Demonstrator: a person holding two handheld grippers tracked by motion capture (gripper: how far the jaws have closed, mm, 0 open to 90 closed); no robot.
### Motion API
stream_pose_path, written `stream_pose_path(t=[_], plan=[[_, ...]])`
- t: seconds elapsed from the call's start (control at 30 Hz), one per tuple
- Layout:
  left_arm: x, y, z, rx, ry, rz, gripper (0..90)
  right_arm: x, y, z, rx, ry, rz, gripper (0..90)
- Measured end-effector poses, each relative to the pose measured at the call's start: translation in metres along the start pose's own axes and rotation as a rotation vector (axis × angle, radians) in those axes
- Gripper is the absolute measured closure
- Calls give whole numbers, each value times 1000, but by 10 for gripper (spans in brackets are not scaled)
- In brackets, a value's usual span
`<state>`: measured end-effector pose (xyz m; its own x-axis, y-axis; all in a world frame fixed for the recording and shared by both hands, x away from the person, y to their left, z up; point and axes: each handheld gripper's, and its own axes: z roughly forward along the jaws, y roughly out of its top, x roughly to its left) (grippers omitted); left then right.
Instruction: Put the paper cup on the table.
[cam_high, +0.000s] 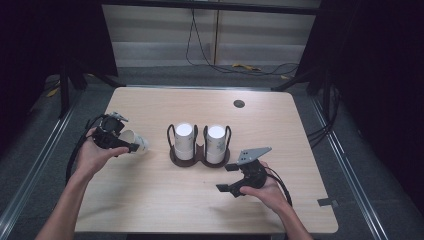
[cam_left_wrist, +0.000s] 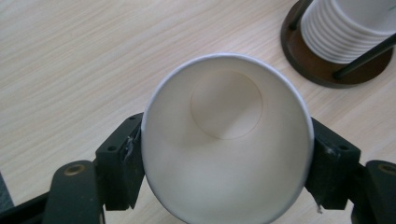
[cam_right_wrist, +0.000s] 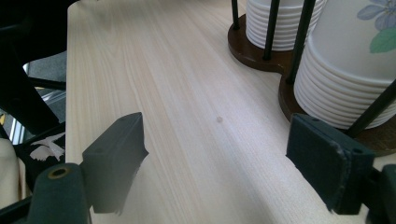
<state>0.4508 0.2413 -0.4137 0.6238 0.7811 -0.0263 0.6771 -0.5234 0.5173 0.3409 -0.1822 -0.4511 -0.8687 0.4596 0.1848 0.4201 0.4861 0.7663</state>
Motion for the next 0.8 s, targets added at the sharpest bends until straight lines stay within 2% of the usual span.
stream_pose_path(t=[0.13, 0.33, 0.37, 0.43, 0.5, 0.57, 0.8], plan=[[2, 1, 5, 23, 15, -17, 257, 0, 0, 0, -2, 1, 2, 194], [3, 3, 14, 87, 25, -4, 249, 0, -1, 0, 1, -1, 0, 194], [2, 4, 17, 72, 52, -11, 242, 0, -1, 1, 0, 1, 3, 195], [2, 4, 19, 79, 54, -8, 240, 0, -1, 2, 5, 4, 3, 195], [2, 5, 21, 81, 43, -12, 238, 1, -1, 2, 6, 5, 1, 195], [1, 5, 23, 89, 55, -8, 234, 1, -1, 3, 7, 2, 2, 195], [4, 5, 26, 70, 37, -17, 212, 1, -1, 3, 7, 4, 2, 195]])
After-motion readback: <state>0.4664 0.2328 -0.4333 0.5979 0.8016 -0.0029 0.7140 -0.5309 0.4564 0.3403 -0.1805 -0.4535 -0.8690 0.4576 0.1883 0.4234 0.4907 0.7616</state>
